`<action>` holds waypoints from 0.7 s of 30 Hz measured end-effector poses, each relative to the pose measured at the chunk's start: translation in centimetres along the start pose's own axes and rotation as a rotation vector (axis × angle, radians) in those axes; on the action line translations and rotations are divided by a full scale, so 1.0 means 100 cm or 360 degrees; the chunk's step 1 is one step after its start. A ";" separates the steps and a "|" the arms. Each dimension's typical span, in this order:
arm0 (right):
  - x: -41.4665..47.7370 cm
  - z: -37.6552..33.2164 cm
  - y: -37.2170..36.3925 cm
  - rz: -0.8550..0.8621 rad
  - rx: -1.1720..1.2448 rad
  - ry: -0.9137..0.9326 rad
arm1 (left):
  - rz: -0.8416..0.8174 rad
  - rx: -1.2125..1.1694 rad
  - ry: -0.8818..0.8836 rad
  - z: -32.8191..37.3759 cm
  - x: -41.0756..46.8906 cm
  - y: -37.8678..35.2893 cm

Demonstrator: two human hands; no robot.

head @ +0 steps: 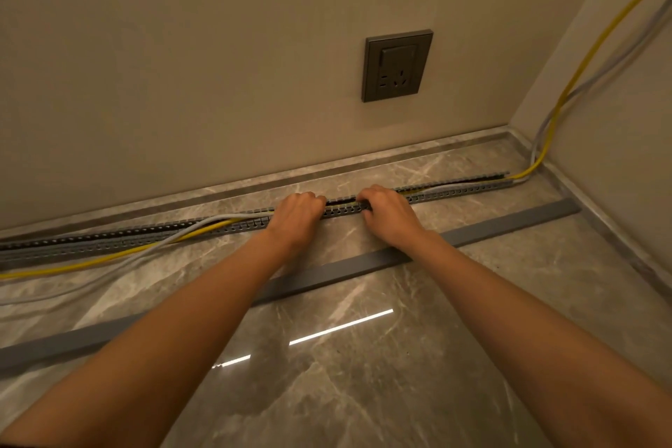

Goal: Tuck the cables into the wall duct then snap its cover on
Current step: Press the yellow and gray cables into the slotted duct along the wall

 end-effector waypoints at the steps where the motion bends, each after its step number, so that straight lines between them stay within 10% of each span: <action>1: -0.001 0.001 0.002 -0.0003 0.0012 0.0017 | -0.0012 -0.0002 0.0007 0.001 0.001 0.000; 21: -0.023 0.086 0.041 0.0260 -0.0362 -0.0242 | -0.0054 -0.0196 -0.0001 0.075 0.030 0.019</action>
Point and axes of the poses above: each hand's wrist, its own x-axis towards the middle knuckle, its own y-axis out of the back of the hand, z = x × y, the point moved 10 cm from there along x, towards the middle knuckle, and after that the axes turned 1 degree about x, right-handed, at the moved point
